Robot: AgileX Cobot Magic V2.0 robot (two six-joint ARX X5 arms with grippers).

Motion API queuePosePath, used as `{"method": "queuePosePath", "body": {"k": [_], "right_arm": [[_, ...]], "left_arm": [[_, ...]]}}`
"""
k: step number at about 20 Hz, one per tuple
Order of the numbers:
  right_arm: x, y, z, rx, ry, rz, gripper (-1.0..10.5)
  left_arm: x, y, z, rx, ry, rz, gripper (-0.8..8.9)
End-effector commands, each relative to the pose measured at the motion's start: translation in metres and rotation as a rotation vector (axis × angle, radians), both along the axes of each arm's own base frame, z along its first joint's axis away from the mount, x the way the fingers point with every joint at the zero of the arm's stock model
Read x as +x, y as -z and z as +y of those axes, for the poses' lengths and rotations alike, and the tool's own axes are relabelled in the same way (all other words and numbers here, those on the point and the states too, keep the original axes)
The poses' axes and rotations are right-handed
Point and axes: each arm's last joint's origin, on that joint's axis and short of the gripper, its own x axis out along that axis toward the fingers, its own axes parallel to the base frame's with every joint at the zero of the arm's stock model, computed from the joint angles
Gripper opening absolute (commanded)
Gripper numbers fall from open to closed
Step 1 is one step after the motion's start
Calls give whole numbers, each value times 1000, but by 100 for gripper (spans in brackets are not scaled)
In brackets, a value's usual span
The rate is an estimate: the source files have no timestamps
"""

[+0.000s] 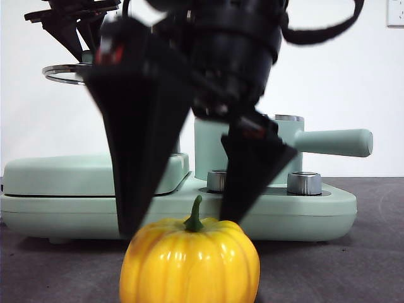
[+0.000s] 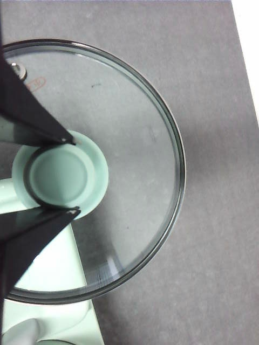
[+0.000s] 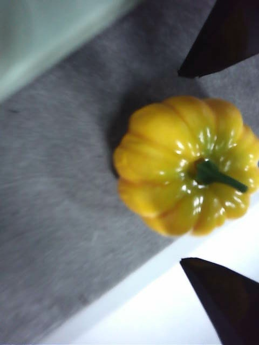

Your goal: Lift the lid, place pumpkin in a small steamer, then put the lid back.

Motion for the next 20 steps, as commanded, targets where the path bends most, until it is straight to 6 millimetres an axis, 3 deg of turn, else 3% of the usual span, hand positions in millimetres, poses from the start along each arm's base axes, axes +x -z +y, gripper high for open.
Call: {"method": "queuePosePath", "body": {"k": [1,4,6,8,12,16,20], "right_arm": [[-1,13,11,-37,-15,24,606],[-1,30,15,-86,-22,57,598],[-1,35,16,-105,-22,65,491],[0,35,17,-97,-21,60,332],[2,24,18,-110,-15,68,307],[17,-21,20,-123,-2,73,307],[63,-86,6,-58,130,-28,307]], "left_arm": [[-3,-15,2,-19,-9,-65,21],[-3,-16,5,-24,-17,-66,21],[-2,-16,5,-24,-18,-66,21],[-2,-16,7,-26,-23,-66,21],[-2,-16,7,-27,-24,-67,21],[-2,-16,9,-27,-29,-69,21],[-2,-16,9,-27,-29,-69,22]]}}
